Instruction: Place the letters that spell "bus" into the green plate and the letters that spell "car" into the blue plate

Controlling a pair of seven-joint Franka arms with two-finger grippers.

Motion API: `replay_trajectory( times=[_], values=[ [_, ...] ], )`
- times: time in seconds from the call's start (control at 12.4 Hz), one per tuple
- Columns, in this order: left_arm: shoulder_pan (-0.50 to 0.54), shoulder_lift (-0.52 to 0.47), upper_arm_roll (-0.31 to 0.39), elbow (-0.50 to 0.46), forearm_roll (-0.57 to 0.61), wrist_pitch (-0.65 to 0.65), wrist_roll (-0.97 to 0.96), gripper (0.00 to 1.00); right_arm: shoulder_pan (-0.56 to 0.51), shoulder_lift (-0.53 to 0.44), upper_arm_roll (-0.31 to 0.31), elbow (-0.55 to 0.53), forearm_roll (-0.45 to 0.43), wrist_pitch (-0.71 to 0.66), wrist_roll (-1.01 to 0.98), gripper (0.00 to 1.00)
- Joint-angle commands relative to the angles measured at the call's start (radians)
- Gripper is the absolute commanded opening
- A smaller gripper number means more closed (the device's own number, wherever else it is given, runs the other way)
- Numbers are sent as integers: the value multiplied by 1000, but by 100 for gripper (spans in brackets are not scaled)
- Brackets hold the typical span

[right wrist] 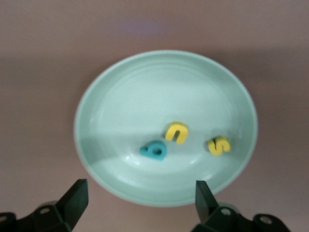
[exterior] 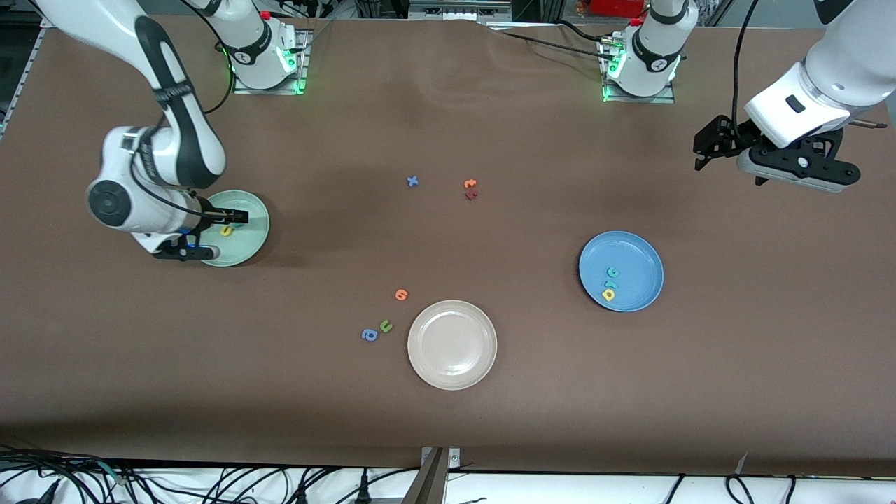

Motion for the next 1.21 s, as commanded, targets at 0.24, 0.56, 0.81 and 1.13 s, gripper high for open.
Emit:
replay_trajectory(
  times=[0.24, 0.56, 0.81, 1.13],
  values=[
    [-6, 14, 5, 30, -13, -23, 6, 100, 4, -198, 3, 234, 1, -381, 85, 99],
    [-5, 14, 5, 30, -13, -23, 6, 100, 6, -201, 4, 482, -29, -554, 85, 99],
    [-6, 14, 5, 30, -13, -23, 8, 100, 4, -202, 1, 537, -29, -569, 83, 99],
    [-5, 14, 5, 30, -13, -23, 6, 100, 4, -201, 0, 580, -29, -585, 99, 99]
  ],
)
